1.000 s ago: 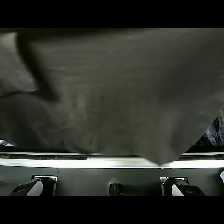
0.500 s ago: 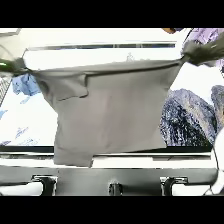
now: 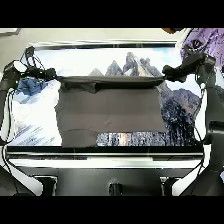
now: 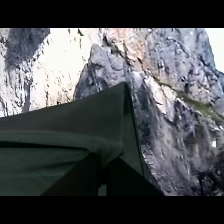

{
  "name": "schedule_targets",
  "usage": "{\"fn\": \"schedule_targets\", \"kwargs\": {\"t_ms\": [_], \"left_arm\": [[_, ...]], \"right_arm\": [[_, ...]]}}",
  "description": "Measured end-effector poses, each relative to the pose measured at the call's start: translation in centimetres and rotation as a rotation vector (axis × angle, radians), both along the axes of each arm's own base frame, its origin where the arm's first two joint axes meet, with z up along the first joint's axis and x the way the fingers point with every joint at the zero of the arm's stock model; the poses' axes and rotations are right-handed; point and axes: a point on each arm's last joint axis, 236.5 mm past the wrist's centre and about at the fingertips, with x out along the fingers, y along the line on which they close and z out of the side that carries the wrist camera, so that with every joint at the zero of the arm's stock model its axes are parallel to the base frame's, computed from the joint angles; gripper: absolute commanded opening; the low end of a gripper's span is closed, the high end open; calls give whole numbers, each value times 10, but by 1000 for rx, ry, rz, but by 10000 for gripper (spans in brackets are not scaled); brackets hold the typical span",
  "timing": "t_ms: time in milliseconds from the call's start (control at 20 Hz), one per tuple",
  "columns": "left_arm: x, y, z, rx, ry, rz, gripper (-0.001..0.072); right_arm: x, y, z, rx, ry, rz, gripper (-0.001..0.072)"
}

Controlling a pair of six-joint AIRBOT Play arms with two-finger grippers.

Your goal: Fold the clothes and pants, and hang the long-sleeved shirts on hangers.

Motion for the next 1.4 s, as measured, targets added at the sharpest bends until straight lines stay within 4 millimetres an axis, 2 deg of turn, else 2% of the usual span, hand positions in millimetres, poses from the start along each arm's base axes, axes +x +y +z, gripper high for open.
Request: {"fn": "schedule_targets", "kwargs": {"t_ms": [200, 500, 850, 900, 950, 1000, 1100, 1150, 1250, 1400], "left_arm": [[-22, -2, -16, -10, 117, -39, 16], [-78, -6, -41, 7, 364, -116, 17], [-111, -12, -67, -7, 516, -140, 18], [-114, -13, -72, -10, 532, -141, 21], [-118, -14, -78, -13, 552, -143, 60], [-121, -15, -83, -15, 569, -145, 205], [-123, -15, -89, -15, 586, -127, 567], [-122, -15, -89, -18, 582, -115, 609], [-116, -16, -78, -25, 554, -99, 609], [-113, 4, -41, -22, 480, -43, 608]], "right_arm": [[-20, 1, -20, -5, 105, 24, 30], [-67, 6, -63, 10, 323, 58, 31], [-100, 10, -99, 30, 457, 66, 36], [-102, 10, -103, 31, 467, 66, 85], [-104, 10, -105, 33, 474, 66, 148], [-104, 10, -108, 31, 475, 64, 236], [-104, 9, -111, 28, 476, 61, 452], [-104, 9, -111, 31, 474, 60, 461], [-104, 10, -102, 33, 460, 60, 461], [-105, -7, -69, -6, 400, 70, 459]]}}
